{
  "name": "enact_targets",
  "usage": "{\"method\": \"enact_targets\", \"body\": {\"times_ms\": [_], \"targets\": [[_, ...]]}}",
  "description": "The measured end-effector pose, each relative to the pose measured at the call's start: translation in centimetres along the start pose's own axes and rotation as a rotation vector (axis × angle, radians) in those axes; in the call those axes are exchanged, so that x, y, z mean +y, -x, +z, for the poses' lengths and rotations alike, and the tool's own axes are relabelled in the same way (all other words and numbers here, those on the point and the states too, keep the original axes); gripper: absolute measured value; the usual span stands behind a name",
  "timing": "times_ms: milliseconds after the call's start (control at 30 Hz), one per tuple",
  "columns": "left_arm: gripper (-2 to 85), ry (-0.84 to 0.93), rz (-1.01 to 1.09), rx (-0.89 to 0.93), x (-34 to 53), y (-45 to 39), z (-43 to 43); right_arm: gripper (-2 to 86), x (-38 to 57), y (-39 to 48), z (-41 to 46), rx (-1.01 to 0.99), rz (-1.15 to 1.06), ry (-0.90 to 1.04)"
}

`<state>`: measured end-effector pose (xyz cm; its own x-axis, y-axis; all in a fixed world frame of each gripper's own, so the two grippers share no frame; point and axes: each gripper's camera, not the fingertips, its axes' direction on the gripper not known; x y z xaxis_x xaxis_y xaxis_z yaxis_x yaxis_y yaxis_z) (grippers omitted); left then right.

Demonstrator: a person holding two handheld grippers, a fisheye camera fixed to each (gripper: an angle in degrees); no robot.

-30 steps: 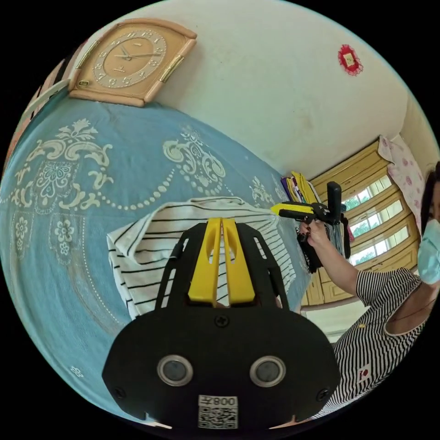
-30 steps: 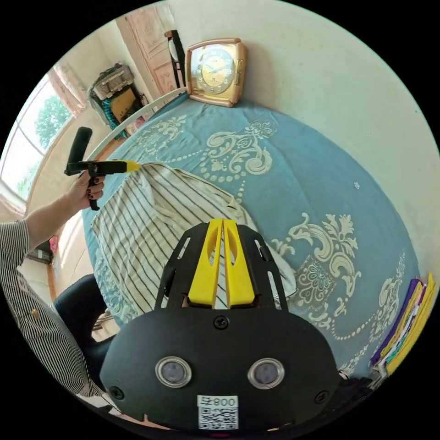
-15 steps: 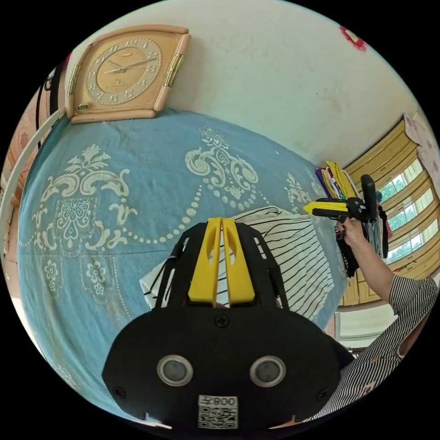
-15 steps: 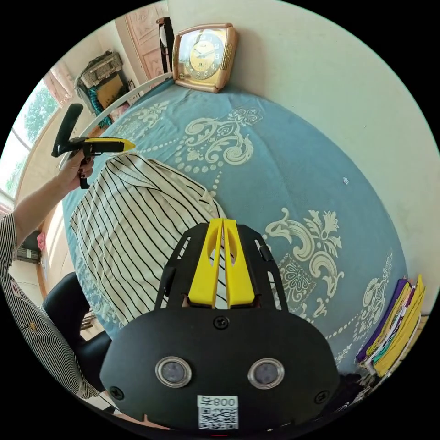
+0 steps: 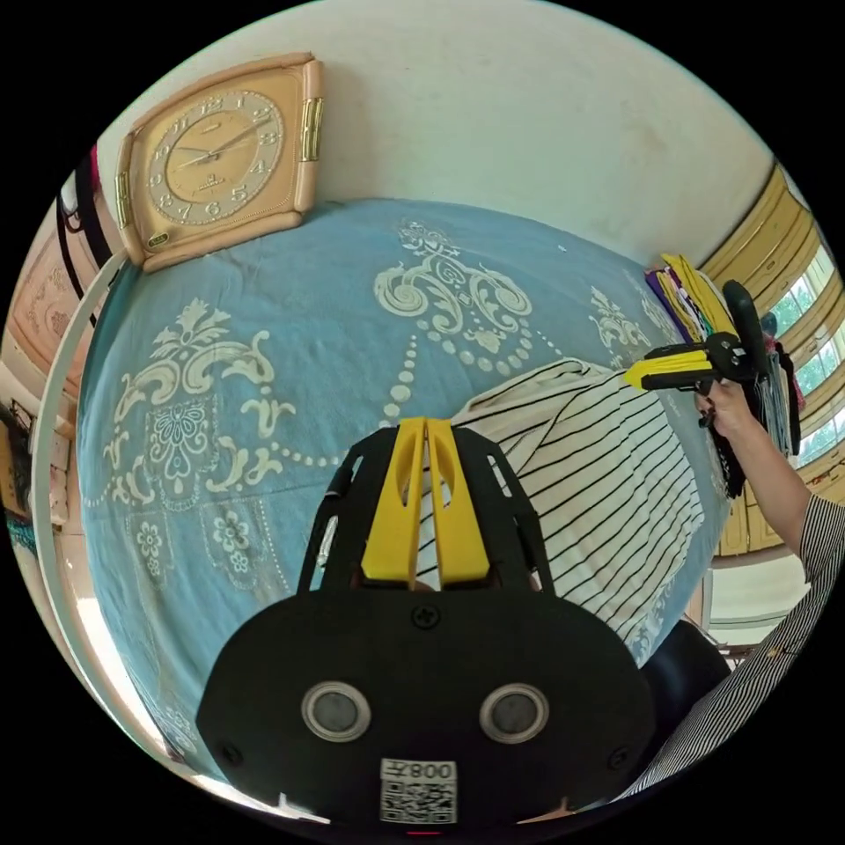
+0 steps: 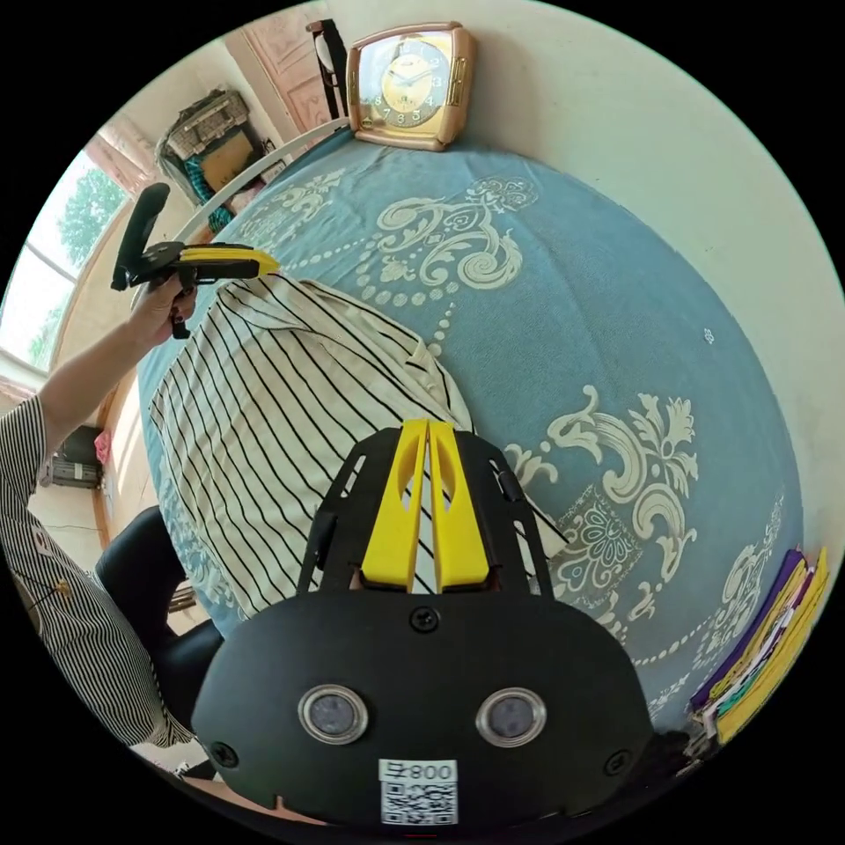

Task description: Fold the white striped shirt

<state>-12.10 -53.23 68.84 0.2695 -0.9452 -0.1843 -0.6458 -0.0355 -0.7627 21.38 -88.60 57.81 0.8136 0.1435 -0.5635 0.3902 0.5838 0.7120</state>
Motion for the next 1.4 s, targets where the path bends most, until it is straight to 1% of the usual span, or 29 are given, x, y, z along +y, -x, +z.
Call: {"method": "enact_targets", "body": {"times_ms": [100,133,167,200,233,267,300,333,433,533,633,700,733,767,800,833,867,900,933,1000,1067,1167,1200,1267,1400], "targets": [[0.1,-0.079,0.021,0.07,0.7,-1.3,-1.7,0.0,0.8,0.1,-0.4,-0.036,-0.007,-0.019],[0.1,-0.096,0.069,0.15,1.4,-2.4,-2.2,0.0,1.0,0.2,-0.2,-0.037,-0.012,-0.012],[0.1,-0.08,0.125,0.211,2.2,-3.6,-2.1,0.0,1.5,0.5,0.3,-0.035,-0.025,0.001],[0.1,-0.053,0.151,0.224,2.6,-4.3,-1.9,0.0,1.9,0.6,0.9,-0.018,-0.028,0.021],[0.1,0.029,0.192,0.193,3.1,-5.5,-0.9,0.0,2.0,0.5,1.3,-0.009,-0.027,0.032],[0.1,0.106,0.234,0.108,3.4,-6.5,0.1,0.0,2.1,0.3,1.7,0.0,-0.015,0.043],[0.1,0.136,0.245,0.055,3.5,-6.8,0.5,0.1,2.2,0.0,1.7,-0.02,-0.003,0.034],[0.1,0.157,0.23,-0.036,3.4,-6.9,0.9,0.1,2.2,-0.2,1.6,-0.031,0.002,0.027],[0.1,0.097,0.154,-0.07,1.6,-5.6,0.0,0.1,2.2,-0.7,1.4,-0.033,0.01,0.023],[0.1,0.026,0.057,-0.162,-0.1,-3.8,-1.5,0.0,2.5,-0.9,1.6,-0.026,0.008,0.036],[0.1,-0.048,0.069,-0.093,0.0,-4.2,-3.6,0.1,2.9,-1.1,1.5,-0.035,0.018,0.021],[0.1,-0.071,0.152,0.001,1.3,-5.9,-4.4,0.1,3.3,-1.1,1.5,-0.04,0.013,0.005],[0.1,-0.031,0.233,0.084,2.3,-7.2,-4.1,0.1,3.4,-1.1,1.6,-0.041,0.01,0.007],[0.1,0.068,0.297,0.082,3.1,-8.5,-2.9,0.1,3.5,-1.2,1.8,-0.043,0.007,0.016],[0.1,0.122,0.314,0.045,3.5,-9.0,-2.2,0.1,3.6,-1.3,2.0,-0.045,0.009,0.02],[0.1,0.203,0.332,-0.049,4.1,-9.4,-0.8,0.1,3.6,-1.3,2.0,-0.047,0.011,0.02],[0.1,0.253,0.331,-0.097,4.3,-9.1,0.2,0.1,3.8,-1.4,2.0,-0.052,0.013,0.019],[0.1,0.232,0.329,-0.067,4.2,-8.8,0.0,0.1,3.9,-1.5,2.0,-0.055,0.015,0.018],[0.1,0.211,0.268,-0.05,3.6,-7.8,-0.3,0.1,4.0,-1.6,2.0,-0.055,0.014,0.019],[0.1,0.192,0.224,-0.074,2.4,-6.5,-0.8,0.1,4.2,-1.7,1.9,-0.054,0.006,0.024],[0.1,0.172,0.174,-0.175,1.1,-4.9,-1.4,0.1,4.4,-1.8,2.0,-0.056,0.005,0.026],[0.1,0.119,0.124,-0.264,0.4,-3.4,-2.6,0.1,4.9,-1.9,1.9,-0.058,0.012,0.02],[0.1,0.098,0.115,-0.257,0.5,-3.3,-3.0,0.1,5.1,-2.0,1.9,-0.059,0.016,0.016],[0.1,0.011,0.142,-0.141,1.8,-3.9,-4.7,0.1,5.5,-2.1,1.8,-0.064,0.019,0.01],[0.1,-0.012,0.243,-0.087,5.0,-6.0,-5.4,0.1,6.2,-2.5,1.5,-0.081,0.029,0.0]]}}
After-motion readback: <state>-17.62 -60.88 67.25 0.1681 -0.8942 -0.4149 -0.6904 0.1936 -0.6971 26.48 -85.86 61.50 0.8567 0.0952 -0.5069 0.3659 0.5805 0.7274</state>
